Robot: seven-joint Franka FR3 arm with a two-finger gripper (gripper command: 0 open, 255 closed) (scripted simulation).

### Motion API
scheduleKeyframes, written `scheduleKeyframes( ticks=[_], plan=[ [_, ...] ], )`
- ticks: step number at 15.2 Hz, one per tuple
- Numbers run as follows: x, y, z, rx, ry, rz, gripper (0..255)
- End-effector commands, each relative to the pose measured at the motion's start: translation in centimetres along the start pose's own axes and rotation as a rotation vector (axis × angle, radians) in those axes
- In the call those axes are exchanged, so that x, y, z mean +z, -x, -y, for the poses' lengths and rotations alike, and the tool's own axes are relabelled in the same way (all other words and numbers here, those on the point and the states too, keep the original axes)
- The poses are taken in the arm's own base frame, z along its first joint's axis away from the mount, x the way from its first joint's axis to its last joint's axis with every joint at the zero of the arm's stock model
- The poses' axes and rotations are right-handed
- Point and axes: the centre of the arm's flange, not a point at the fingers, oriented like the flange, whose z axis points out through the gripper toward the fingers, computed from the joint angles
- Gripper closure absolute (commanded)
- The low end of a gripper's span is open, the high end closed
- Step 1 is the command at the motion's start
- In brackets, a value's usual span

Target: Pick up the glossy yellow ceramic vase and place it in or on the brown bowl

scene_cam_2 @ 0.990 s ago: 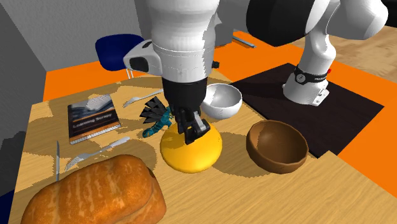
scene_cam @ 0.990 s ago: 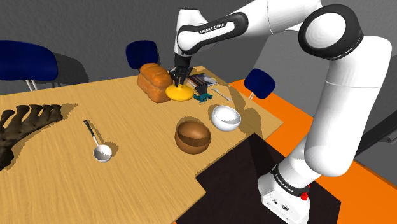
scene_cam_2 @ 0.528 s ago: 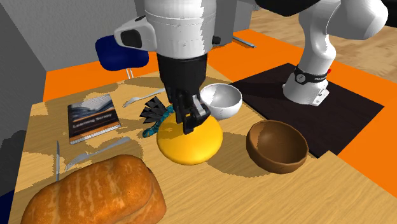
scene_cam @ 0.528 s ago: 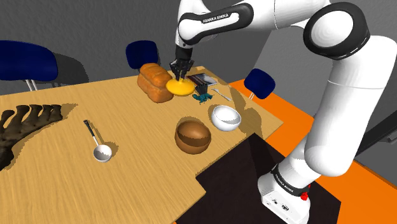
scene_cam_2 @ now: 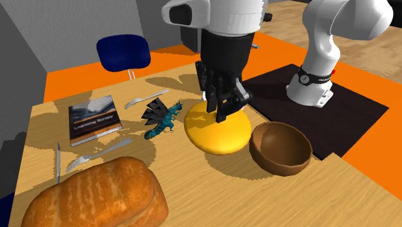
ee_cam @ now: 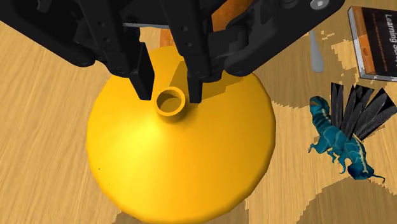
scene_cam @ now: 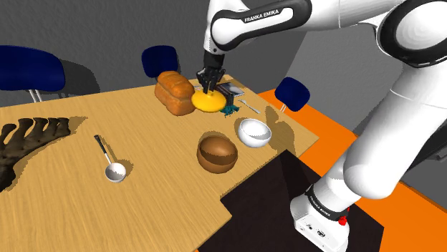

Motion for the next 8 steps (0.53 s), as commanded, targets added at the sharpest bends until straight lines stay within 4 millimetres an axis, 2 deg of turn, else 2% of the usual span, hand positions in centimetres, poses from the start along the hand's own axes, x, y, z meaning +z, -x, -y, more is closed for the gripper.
scheduleKeyframes(
  ticks=[1, 8],
  plan=[
    [-0.6, 2.6, 0.9, 0.0, 0.001, -0.001, 255],
    [-2.4, 11.1, 3.9, 0.0, 0.001, -0.001, 255]
  ],
)
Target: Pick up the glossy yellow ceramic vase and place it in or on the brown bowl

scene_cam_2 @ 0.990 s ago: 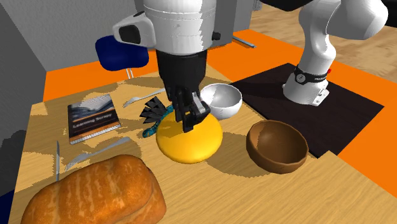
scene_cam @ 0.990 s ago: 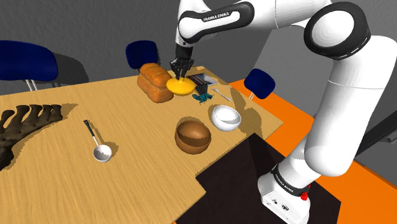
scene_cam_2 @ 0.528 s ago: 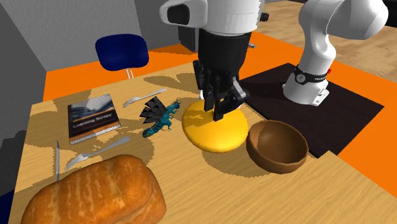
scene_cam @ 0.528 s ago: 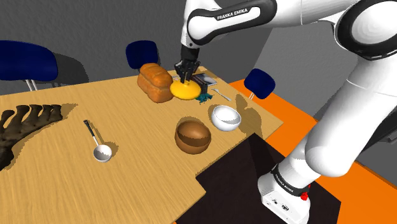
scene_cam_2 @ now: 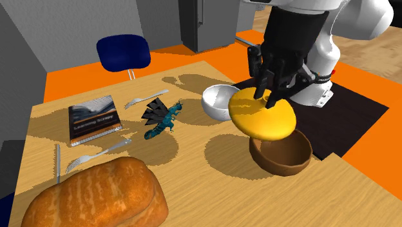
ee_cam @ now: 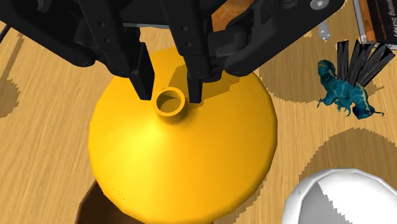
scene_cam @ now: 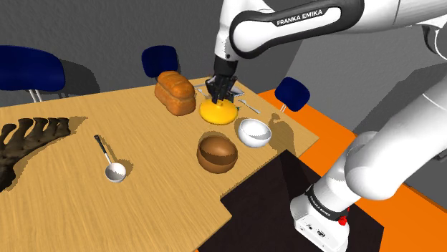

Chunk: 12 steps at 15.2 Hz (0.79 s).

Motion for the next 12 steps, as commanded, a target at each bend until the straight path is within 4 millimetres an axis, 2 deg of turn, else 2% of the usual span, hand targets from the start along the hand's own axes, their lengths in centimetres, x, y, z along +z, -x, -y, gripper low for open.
scheduleKeyframes(
  ticks=[1, 6, 12],
  plan=[
    [-0.3, 2.6, 0.8, 0.001, 0.0, 0.0, 255],
    [-1.6, 8.9, 3.0, 0.001, 0.0, 0.0, 255],
    [1.5, 8.9, 3.2, 0.001, 0.0, 0.0, 255]
  ],
)
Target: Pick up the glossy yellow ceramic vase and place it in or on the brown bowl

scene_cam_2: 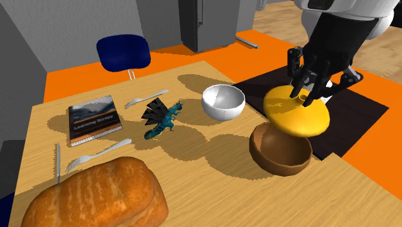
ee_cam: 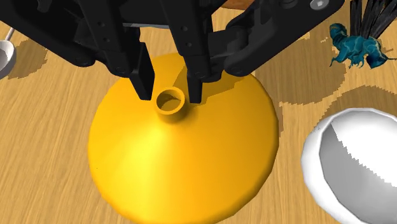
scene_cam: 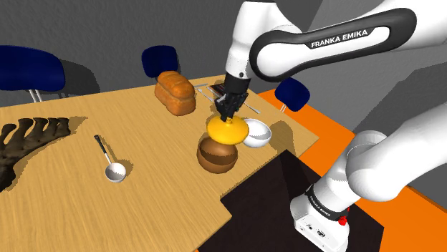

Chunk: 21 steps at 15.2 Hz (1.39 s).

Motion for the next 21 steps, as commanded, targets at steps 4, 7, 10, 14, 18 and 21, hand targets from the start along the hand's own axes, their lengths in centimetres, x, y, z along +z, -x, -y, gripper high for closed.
scheduleKeyframes(
  ticks=[4, 7, 10, 14, 18, 21],
  plan=[
    [2.7, 0.1, 0.2, 0.0, 0.0, -0.001, 255],
    [4.2, 0.1, 0.3, 0.0, 0.0, -0.001, 255],
    [5.8, 0.1, 0.4, 0.0, 0.0, -0.001, 255],
    [7.9, 0.1, 0.5, 0.0, 0.0, -0.001, 255],
    [8.9, 0.1, 0.6, 0.0, 0.0, -0.001, 255],
    [8.9, 0.1, 0.6, 0.0, 0.0, -0.001, 255]
  ],
)
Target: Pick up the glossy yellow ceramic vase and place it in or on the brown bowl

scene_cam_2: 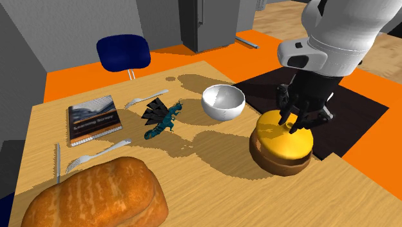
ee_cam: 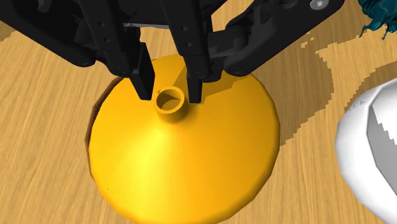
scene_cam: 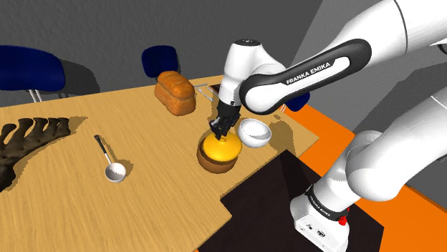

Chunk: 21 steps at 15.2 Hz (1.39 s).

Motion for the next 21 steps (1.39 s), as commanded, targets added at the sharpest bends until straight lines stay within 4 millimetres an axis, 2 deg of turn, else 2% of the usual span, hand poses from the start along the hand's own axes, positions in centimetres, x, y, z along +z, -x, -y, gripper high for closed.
scheduleKeyframes(
  ticks=[1, 3, 4, 9, 13, 21],
  plan=[
    [0.0, 0.0, 0.0, 0.0, 0.0, 0.0, 255],
    [0.0, 0.0, 0.0, 0.0, 0.0, 0.0, 255],
    [0.0, 0.0, 0.0, 0.0, 0.0, 0.0, 0],
    [0.0, 0.0, 0.0, 0.0, 0.0, 0.0, 0],
    [-5.0, 0.0, 0.0, 0.0, 0.0, 0.0, 0],
    [-5.0, 0.0, 0.0, 0.0, 0.0, 0.0, 0]
  ],
)
